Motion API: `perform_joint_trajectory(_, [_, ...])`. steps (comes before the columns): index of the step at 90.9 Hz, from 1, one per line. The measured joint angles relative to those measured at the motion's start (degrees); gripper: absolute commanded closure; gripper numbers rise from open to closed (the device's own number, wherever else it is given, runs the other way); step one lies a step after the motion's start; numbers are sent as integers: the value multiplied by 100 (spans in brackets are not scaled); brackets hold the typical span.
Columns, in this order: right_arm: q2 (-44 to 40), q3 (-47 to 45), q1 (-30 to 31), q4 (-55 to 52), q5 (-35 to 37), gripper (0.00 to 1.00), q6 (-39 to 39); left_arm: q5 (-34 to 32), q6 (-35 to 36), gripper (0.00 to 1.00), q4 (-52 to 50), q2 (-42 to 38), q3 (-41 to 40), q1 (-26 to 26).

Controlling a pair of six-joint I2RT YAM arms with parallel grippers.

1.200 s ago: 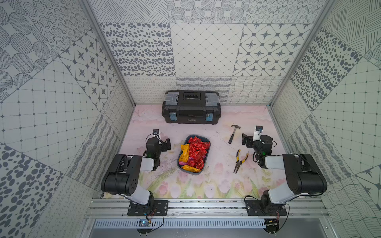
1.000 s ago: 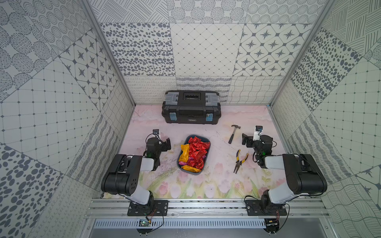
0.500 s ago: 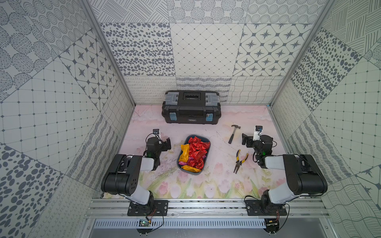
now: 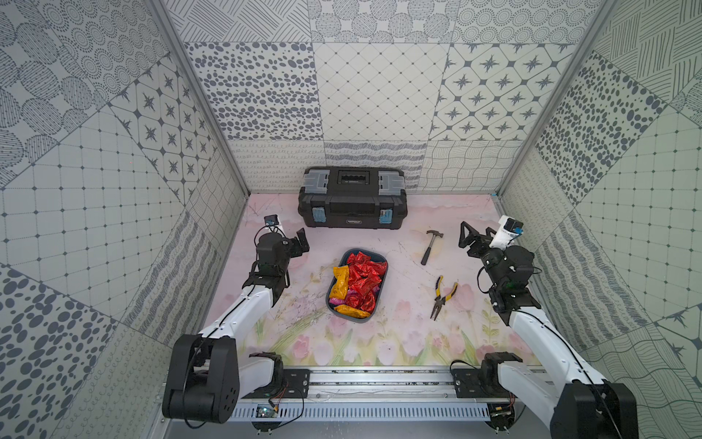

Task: Take the tea bags out of the storage box
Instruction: Pick up the tea bag from the storage box.

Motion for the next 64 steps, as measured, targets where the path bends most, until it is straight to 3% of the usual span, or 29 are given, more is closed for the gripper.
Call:
perform_joint_trajectory(11, [203, 382, 356, -772, -433, 1, 433, 116, -466, 2, -658, -304, 44, 57])
perform_joint_trajectory(21, [352, 713, 1287, -1338, -544, 3, 354, 452, -968, 2, -1200, -527, 90, 61])
perform_joint_trajectory(44, [1294, 1777, 3565, -2463, -426, 11, -931, 1290, -1945, 2, -2251, -894, 96, -44])
perform_joint_trajectory(53, [1729, 2127, 4002, -2750, -341, 14, -1338, 1534, -2124, 4, -2616, -979, 122, -223])
perform_joint_trajectory(64, [2013, 2203, 4100, -2846, -155, 16, -1453, 1753, -2184, 10, -3012, -1051, 195, -542])
